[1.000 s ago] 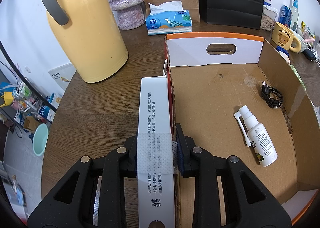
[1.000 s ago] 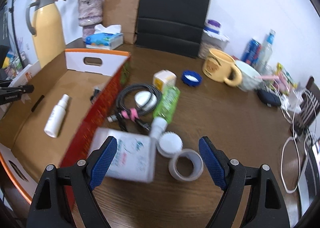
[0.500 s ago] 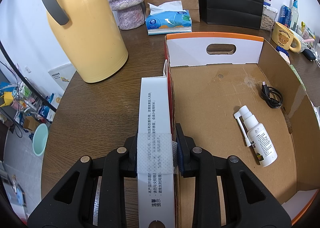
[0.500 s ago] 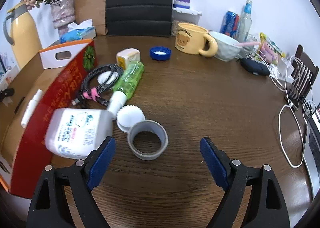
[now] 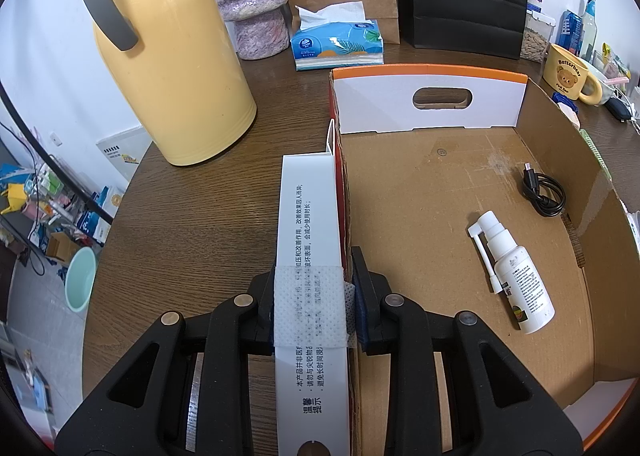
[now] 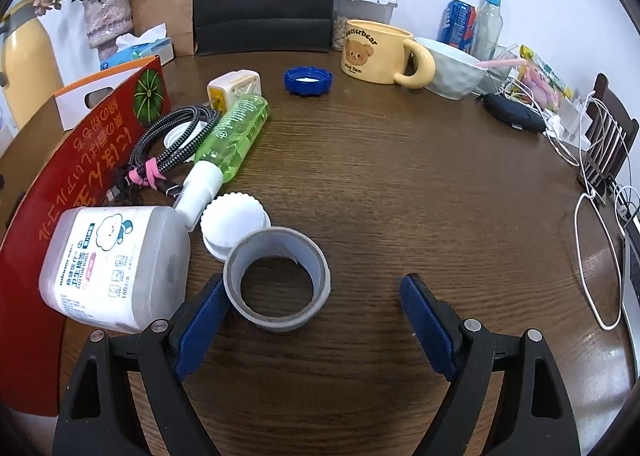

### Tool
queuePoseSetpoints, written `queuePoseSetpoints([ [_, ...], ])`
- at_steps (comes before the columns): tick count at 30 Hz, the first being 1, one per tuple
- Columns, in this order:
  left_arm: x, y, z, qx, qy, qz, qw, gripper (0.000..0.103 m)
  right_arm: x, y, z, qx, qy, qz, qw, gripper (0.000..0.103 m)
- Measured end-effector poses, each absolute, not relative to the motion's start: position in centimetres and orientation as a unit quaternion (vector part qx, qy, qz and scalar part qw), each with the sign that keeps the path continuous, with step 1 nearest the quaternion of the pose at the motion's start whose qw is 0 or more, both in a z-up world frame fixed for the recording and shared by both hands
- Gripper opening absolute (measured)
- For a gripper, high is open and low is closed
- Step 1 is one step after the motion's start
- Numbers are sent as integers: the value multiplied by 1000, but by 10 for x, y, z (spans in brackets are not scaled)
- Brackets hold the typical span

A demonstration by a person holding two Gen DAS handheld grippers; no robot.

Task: Organize rigid objects
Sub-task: 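Move the right tool back to the grey tape roll and grasp it, then carry the grey tape roll into the orange box and open the right tool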

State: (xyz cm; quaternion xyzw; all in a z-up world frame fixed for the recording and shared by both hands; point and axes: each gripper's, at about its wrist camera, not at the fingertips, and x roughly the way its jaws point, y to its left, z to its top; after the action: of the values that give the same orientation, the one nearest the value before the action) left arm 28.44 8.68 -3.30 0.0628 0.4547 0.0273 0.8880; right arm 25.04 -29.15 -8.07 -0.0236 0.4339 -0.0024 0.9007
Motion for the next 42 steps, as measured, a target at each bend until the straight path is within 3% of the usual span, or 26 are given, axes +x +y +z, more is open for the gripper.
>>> queuePoseSetpoints([
  [1,284,87,-33,63,455,27,888,24,250,-290,-80,-26,432,-1,901,86],
  [3,285,87,-33,63,454,27,888,24,249,-286,-79,-31,427,5,904,56],
  [4,284,87,-33,63,455,28,888,24,247,-285,-78,-32,424,7,905,50],
  [24,284,87,-33,63,454,28,888,24,238,-258,-69,-76,389,-30,917,50],
  [42,284,86,-33,62,454,27,888,24,246,-214,-14,-109,320,13,941,50],
])
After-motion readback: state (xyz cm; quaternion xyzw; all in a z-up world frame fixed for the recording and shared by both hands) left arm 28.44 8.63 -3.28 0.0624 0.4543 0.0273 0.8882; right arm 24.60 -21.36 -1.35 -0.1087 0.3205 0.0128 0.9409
